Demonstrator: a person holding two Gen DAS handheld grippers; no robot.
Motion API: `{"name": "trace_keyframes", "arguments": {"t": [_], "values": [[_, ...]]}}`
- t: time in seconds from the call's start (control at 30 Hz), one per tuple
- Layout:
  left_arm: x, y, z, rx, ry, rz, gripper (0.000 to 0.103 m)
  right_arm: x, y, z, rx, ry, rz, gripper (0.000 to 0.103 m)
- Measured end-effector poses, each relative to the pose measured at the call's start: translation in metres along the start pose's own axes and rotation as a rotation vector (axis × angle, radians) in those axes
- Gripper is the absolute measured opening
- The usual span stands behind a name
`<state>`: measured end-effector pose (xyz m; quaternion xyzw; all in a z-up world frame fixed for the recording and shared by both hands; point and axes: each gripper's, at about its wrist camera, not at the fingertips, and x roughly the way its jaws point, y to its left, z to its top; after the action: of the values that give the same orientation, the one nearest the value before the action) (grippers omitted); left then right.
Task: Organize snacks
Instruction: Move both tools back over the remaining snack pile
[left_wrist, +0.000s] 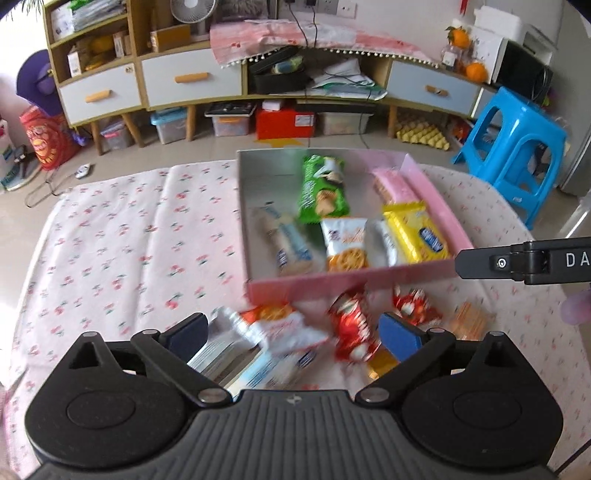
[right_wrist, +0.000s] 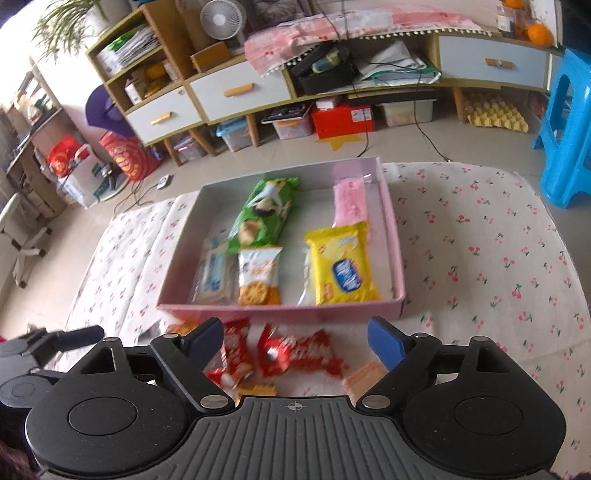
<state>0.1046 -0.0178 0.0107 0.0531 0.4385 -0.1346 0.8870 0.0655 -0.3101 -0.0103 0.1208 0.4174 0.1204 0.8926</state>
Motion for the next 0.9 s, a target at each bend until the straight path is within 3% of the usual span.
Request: {"name": "trace_keyframes", "arguments": {"t": [0.33, 0.67, 0.9], "values": [[-0.010, 0.027, -0.031, -0.025, -0.082, 0.016, 0.102, 0.007, 0.021, -0.043, -0.035, 0.005, 0.018, 0.088], [-0.009, 0.054, -0.056, 0.027, -0.080, 0.012, 0.101, 0.010, 0.033, -0.071, -0.164, -0.036, 0.003, 0.088], [-0.012, 0.071, -0.074, 0.039, -0.094, -0.019, 0.099, 0.023, 0.045, -0.095, -0.238, -0.004, 0.012, 0.088]]}}
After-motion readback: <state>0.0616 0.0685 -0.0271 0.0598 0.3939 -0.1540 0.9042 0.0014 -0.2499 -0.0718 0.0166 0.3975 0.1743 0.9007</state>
